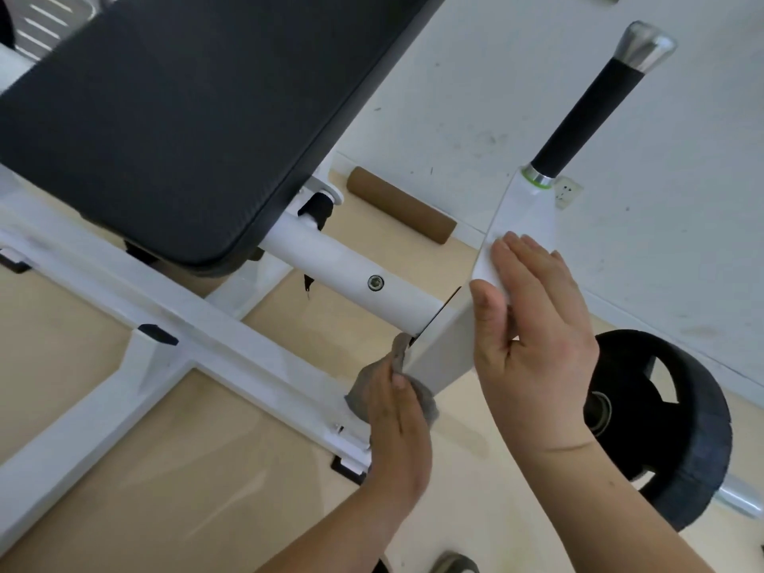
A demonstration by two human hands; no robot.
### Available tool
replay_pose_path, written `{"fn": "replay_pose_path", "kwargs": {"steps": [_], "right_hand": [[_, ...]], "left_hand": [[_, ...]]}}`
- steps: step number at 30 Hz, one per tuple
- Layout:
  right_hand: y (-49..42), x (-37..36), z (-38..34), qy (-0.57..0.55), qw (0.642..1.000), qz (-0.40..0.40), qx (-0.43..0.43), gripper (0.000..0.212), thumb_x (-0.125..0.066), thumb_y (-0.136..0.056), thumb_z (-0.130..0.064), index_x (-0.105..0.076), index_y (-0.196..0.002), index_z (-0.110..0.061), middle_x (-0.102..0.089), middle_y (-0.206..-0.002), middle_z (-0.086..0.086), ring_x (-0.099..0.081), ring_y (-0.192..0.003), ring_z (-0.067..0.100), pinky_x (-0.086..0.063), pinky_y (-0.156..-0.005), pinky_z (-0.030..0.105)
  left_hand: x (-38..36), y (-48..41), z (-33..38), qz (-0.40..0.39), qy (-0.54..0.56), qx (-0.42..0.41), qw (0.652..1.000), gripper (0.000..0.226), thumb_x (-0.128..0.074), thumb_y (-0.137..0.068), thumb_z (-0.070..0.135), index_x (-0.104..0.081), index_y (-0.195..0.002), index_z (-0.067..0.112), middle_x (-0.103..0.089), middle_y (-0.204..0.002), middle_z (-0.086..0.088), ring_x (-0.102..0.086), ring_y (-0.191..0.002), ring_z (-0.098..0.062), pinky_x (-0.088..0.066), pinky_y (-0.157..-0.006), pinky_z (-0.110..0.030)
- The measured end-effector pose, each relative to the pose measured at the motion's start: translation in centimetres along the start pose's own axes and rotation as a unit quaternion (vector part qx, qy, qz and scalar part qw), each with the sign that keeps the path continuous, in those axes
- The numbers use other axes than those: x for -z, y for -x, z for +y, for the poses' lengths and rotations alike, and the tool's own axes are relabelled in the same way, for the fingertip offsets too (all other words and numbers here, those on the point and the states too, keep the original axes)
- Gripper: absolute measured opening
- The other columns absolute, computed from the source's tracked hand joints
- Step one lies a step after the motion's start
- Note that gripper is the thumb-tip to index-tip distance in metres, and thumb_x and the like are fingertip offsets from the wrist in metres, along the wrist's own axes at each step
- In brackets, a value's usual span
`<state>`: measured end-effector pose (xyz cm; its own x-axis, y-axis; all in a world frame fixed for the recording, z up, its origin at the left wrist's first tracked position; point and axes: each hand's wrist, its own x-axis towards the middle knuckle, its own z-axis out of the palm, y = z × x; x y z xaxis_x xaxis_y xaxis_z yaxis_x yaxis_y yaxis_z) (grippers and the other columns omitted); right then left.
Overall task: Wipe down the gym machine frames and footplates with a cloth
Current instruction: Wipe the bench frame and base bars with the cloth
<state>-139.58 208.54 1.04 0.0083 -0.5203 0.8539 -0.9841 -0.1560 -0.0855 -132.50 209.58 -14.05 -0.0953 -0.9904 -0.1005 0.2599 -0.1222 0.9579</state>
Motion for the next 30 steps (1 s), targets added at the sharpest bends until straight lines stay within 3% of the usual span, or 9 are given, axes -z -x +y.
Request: {"fn": "replay_pose_path", "kwargs": {"steps": [2, 5, 8, 11, 16, 20, 24, 28, 30], "right_hand": [[0.1, 0.0, -0.2, -0.003, 1.000, -0.007, -0.004, 0.048, -0.047, -0.110, -0.036, -0.070, -0.122, 0.005, -0.068, -0.127, 0.018, -0.062, -0.126, 0.034, -0.044, -0.112, 0.055], [0.1, 0.2, -0.4, -0.009, 1.000, -0.008, -0.015, 0.048, -0.047, -0.110, -0.036, -0.069, -0.123, 0.004, -0.068, -0.128, 0.017, -0.061, -0.127, 0.034, -0.042, -0.113, 0.055], [-0.1, 0.1, -0.4, -0.013, 1.000, -0.008, -0.017, 0.046, -0.048, -0.109, -0.034, -0.069, -0.123, 0.004, -0.068, -0.127, 0.016, -0.061, -0.127, 0.034, -0.041, -0.114, 0.054], [0.0, 0.2, -0.6, -0.017, 1.000, -0.007, -0.022, 0.046, -0.048, -0.109, -0.034, -0.069, -0.123, 0.004, -0.068, -0.127, 0.016, -0.061, -0.127, 0.034, -0.041, -0.114, 0.055], [0.0, 0.0, -0.7, -0.017, 0.999, -0.010, -0.029, 0.049, -0.046, -0.109, -0.037, -0.069, -0.123, 0.004, -0.068, -0.127, 0.016, -0.061, -0.126, 0.034, -0.040, -0.114, 0.055], [-0.3, 0.0, -0.5, -0.021, 1.000, -0.005, -0.014, 0.049, -0.045, -0.110, -0.037, -0.070, -0.121, 0.004, -0.069, -0.125, 0.017, -0.062, -0.125, 0.035, -0.040, -0.115, 0.052], [-0.2, 0.2, -0.4, -0.020, 1.000, -0.015, -0.017, 0.049, -0.045, -0.109, -0.037, -0.068, -0.122, 0.004, -0.067, -0.126, 0.017, -0.060, -0.126, 0.036, -0.040, -0.115, 0.053], [-0.5, 0.3, -0.9, -0.036, 0.997, -0.047, -0.048, 0.050, -0.043, -0.109, -0.037, -0.066, -0.125, 0.003, -0.064, -0.128, 0.017, -0.057, -0.127, 0.035, -0.037, -0.117, 0.053], [-0.8, 1.3, -1.4, -0.041, 0.992, -0.097, -0.073, 0.050, -0.041, -0.108, -0.037, -0.062, -0.132, 0.001, -0.060, -0.135, 0.016, -0.051, -0.134, 0.034, -0.028, -0.123, 0.046]], "left_hand": [[-0.5, 0.9, 0.5, -0.016, -0.067, -0.080, 0.994, 0.058, -0.027, -0.102, 0.055, -0.035, -0.153, 0.029, -0.047, -0.143, 0.009, -0.045, -0.132, -0.012, -0.043, -0.104, -0.031], [0.7, 0.1, -0.9, -0.037, -0.121, -0.101, 0.987, 0.054, -0.030, -0.105, 0.053, -0.032, -0.155, 0.030, -0.045, -0.146, 0.012, -0.043, -0.135, -0.017, -0.043, -0.107, -0.033], [1.9, -0.1, -1.6, -0.040, -0.153, -0.107, 0.982, 0.043, -0.027, -0.108, 0.048, -0.029, -0.151, 0.046, -0.041, -0.143, 0.025, -0.038, -0.131, 0.004, -0.036, -0.099, -0.008], [0.1, 1.3, 1.0, -0.006, -0.111, -0.080, 0.991, 0.049, -0.029, -0.103, 0.053, -0.025, -0.152, 0.051, -0.041, -0.146, 0.017, -0.042, -0.133, -0.005, -0.046, -0.102, -0.030], [-0.9, 0.6, 1.8, 0.028, -0.141, -0.191, 0.971, 0.048, -0.037, -0.105, 0.038, -0.038, -0.150, 0.022, -0.035, -0.148, 0.019, -0.050, -0.129, -0.018, -0.051, -0.095, -0.040], [2.7, -0.2, -3.3, -0.016, -0.207, -0.075, 0.975, 0.045, -0.023, -0.104, 0.059, -0.036, -0.146, 0.050, -0.053, -0.135, 0.012, -0.055, -0.123, -0.014, -0.052, -0.094, -0.034], [3.8, 0.5, -1.6, -0.030, -0.227, -0.007, 0.974, 0.023, -0.029, -0.109, 0.039, -0.043, -0.121, 0.053, -0.064, -0.101, 0.005, -0.064, -0.098, -0.019, -0.048, -0.076, -0.024], [3.4, 3.1, 4.4, -0.061, -0.214, -0.042, 0.974, 0.047, -0.039, -0.109, 0.033, -0.036, -0.145, 0.061, -0.058, -0.112, 0.036, -0.056, -0.107, 0.009, -0.045, -0.089, -0.015], [4.4, 4.1, 5.1, -0.082, -0.221, -0.047, 0.971, 0.048, -0.043, -0.107, 0.034, -0.037, -0.150, 0.056, -0.061, -0.125, 0.032, -0.057, -0.115, 0.007, -0.044, -0.092, -0.013]]}}
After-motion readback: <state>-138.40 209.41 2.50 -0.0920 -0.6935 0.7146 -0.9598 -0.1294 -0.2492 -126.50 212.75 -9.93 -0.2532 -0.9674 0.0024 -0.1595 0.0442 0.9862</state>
